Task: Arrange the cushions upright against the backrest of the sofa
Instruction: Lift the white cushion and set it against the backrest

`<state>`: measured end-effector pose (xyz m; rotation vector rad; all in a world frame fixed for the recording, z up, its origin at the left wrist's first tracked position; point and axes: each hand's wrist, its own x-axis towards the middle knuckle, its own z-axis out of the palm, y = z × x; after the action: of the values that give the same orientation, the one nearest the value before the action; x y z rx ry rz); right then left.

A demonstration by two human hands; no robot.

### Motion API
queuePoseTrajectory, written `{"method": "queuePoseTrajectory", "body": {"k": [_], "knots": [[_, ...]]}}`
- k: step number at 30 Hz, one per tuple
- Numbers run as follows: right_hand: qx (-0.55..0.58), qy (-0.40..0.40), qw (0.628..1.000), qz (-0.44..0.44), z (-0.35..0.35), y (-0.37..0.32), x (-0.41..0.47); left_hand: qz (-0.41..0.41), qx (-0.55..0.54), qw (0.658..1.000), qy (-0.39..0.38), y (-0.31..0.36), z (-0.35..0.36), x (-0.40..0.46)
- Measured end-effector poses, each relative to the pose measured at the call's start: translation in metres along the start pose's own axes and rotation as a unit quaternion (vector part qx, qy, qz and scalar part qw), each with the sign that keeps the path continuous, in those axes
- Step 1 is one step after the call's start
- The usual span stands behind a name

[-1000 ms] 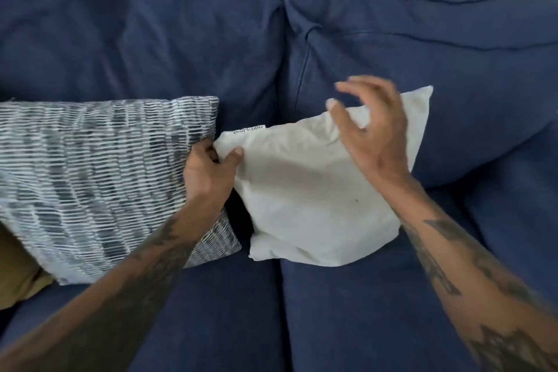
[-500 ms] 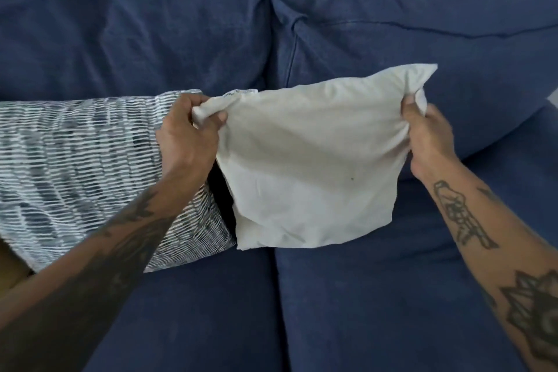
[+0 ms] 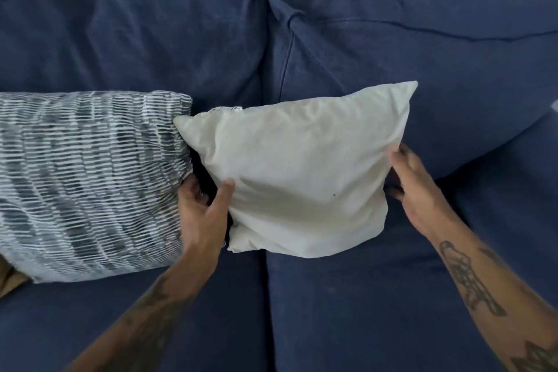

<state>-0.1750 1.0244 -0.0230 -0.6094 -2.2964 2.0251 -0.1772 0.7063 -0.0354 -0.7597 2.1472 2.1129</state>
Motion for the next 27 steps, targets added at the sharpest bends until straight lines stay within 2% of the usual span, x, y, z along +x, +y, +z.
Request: {"method": "queuePoseTrajectory", "body": {"k": [3, 8, 13, 21, 24, 27], "knots": [[0.019, -0.008, 0.999, 0.024, 0.009, 0.014, 0.004, -0.01, -0.037, 0.999, -0.033, 0.014, 0.022, 0.021], [0.115, 0.082, 0.99, 0.03, 0.022, 0.005, 0.005, 0.088, 0.06, 0.994, 0.037, 0.044, 0.03, 0.038], [0.03, 0.048, 0.995, 0.079, 0.03, 0.031, 0.001, 0.019, 0.122, 0.992, 0.007, 0.019, 0.016, 0.041], [-0.014, -0.001, 0.994, 0.108, 0.025, 0.026, 0.0, -0.018, 0.133, 0.983, -0.124, -0.005, -0.019, 0.021], [-0.046, 0.01, 0.993, 0.111, 0.02, 0.011, -0.011, -0.008, 0.159, 0.974, -0.159, -0.001, -0.025, 0.007], [-0.109, 0.049, 0.982, 0.146, 0.002, -0.003, -0.044, -0.033, 0.205, 0.964, -0.166, -0.001, -0.04, -0.02]]}}
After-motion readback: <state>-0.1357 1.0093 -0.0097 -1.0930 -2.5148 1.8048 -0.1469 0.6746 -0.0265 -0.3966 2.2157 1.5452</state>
